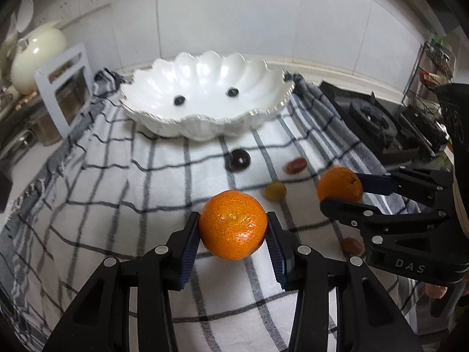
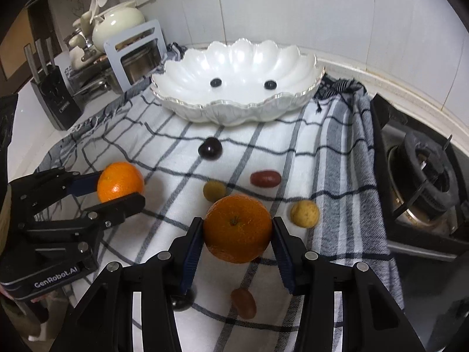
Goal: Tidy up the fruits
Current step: 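Lift both oranges and carry them over the white bowl, then open the left tool into the bowl while the right tool releases its orange, then withdraw both open tools from the bowl back over the cloth, then close the left tool on a dark round fruit while the right tool grasps a red oval fruit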
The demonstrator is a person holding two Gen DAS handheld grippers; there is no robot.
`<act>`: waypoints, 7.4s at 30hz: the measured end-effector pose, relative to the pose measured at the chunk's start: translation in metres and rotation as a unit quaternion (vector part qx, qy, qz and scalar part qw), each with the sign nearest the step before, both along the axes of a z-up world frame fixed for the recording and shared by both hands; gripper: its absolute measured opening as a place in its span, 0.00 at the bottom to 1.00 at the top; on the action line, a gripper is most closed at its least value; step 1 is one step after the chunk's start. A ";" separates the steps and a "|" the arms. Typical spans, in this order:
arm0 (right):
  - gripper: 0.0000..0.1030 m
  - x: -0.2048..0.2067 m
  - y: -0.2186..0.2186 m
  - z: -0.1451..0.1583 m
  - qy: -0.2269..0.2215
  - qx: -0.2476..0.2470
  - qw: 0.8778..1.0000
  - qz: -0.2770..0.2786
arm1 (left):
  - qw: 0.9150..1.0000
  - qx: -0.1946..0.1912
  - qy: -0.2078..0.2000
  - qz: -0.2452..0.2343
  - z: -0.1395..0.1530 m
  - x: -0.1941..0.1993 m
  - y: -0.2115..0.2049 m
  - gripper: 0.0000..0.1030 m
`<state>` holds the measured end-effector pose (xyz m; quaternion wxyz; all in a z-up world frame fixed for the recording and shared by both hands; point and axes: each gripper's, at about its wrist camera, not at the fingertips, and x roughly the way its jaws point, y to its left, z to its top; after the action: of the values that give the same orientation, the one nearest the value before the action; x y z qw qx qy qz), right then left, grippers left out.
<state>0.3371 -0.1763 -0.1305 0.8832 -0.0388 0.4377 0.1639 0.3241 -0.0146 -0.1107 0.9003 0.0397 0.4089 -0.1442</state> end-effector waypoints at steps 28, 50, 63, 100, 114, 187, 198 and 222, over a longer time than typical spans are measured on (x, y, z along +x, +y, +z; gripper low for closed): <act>0.46 0.043 0.004 0.085 -0.120 0.032 0.992 -0.014 | 0.992 -0.022 -0.115 0.036 0.085 0.032 0.017 0.42; 0.46 0.134 0.015 0.101 -0.103 0.008 0.995 -0.007 | 0.995 -0.022 -0.086 0.046 0.097 0.122 0.019 0.42; 0.46 0.188 0.029 0.059 -0.033 -0.035 0.999 0.008 | 0.998 0.011 -0.028 0.050 0.060 0.180 0.020 0.42; 0.55 0.208 0.030 0.025 -0.003 -0.081 0.997 0.010 | 0.995 0.059 0.016 0.078 0.031 0.198 0.022 0.61; 0.55 0.140 0.012 0.076 -0.077 -0.050 0.996 -0.008 | 0.995 0.044 -0.039 0.076 0.076 0.130 0.022 0.64; 0.55 -0.065 -0.036 0.027 -0.055 -0.021 0.997 0.056 | 0.998 0.043 -0.026 -0.043 0.016 -0.086 -0.049 0.66; 0.51 -0.066 -0.034 0.002 -0.054 -0.030 0.996 0.064 | 0.997 0.056 -0.037 -0.050 -0.009 -0.090 -0.058 0.66; 0.32 -0.048 -0.035 -0.034 -0.001 -0.008 0.997 0.076 | 0.998 0.013 -0.003 -0.065 -0.045 -0.074 -0.068 0.48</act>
<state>0.2889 -0.2109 -0.1647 0.8683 -0.0794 0.4338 0.2269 0.2505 -0.0831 -0.1556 0.8897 0.0782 0.4042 -0.1973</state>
